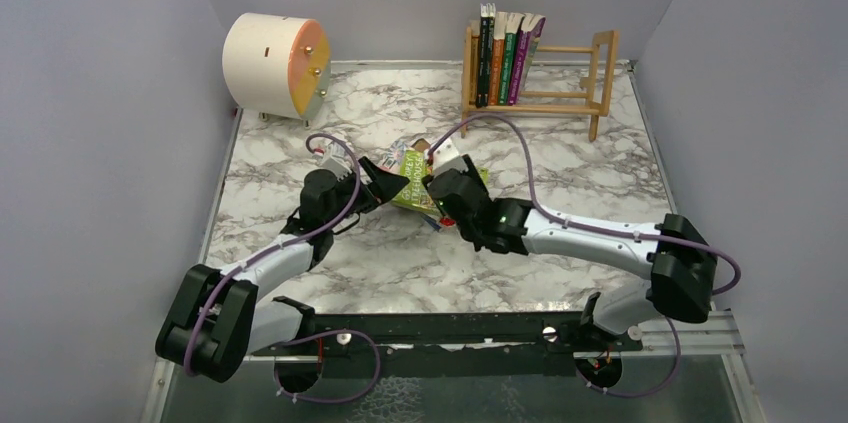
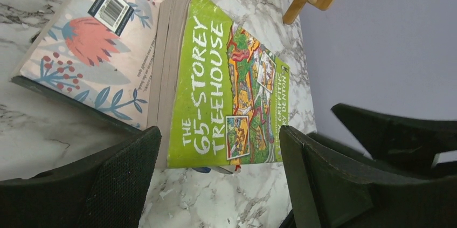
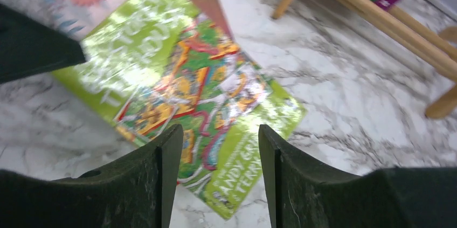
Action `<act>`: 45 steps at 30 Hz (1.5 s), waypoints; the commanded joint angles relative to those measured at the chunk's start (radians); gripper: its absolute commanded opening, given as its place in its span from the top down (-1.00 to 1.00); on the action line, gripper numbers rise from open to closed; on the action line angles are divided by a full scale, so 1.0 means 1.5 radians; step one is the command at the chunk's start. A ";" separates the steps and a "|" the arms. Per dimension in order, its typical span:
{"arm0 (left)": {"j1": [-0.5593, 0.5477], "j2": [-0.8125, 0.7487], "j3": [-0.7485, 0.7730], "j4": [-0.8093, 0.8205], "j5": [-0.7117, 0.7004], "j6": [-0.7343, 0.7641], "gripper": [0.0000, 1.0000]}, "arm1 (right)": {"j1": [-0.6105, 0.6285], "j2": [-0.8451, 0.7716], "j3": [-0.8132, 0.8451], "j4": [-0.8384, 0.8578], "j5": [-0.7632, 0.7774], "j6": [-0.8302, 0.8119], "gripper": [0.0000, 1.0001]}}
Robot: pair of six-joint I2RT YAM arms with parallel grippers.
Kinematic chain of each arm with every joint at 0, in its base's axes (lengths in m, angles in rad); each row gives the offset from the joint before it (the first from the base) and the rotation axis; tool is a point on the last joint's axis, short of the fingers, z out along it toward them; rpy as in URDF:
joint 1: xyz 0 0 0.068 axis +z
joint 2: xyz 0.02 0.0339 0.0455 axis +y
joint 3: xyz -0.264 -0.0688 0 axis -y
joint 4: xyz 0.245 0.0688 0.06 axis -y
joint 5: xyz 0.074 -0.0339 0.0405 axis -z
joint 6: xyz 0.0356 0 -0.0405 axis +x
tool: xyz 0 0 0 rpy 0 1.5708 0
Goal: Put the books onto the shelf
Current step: Adjust the book at the center of the board, then pick up the book from the center of the board.
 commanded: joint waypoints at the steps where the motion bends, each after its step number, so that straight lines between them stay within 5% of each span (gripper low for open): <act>1: -0.002 0.011 0.035 -0.013 -0.015 0.023 -0.49 | -0.053 -0.033 0.056 -0.202 0.088 0.169 -0.06; 11: -0.002 0.058 0.066 -0.013 -0.008 0.035 -0.49 | -0.119 -0.057 0.023 -0.308 0.040 0.263 -0.08; 18: -0.002 0.073 0.081 -0.013 -0.002 0.039 -0.49 | -0.126 -0.090 -0.022 -0.211 -0.050 0.110 -0.08; 27: -0.006 0.098 0.097 -0.010 0.002 0.037 -0.49 | -0.121 -0.100 -0.020 -0.212 -0.036 0.079 -0.07; 32: -0.007 0.110 0.107 -0.009 0.001 0.041 -0.49 | -0.065 -0.118 -0.040 -0.144 -0.102 -0.003 -0.07; 45: -0.007 0.165 0.152 0.001 0.029 0.053 -0.49 | 0.049 -0.014 -0.015 -0.164 0.037 -0.082 -0.06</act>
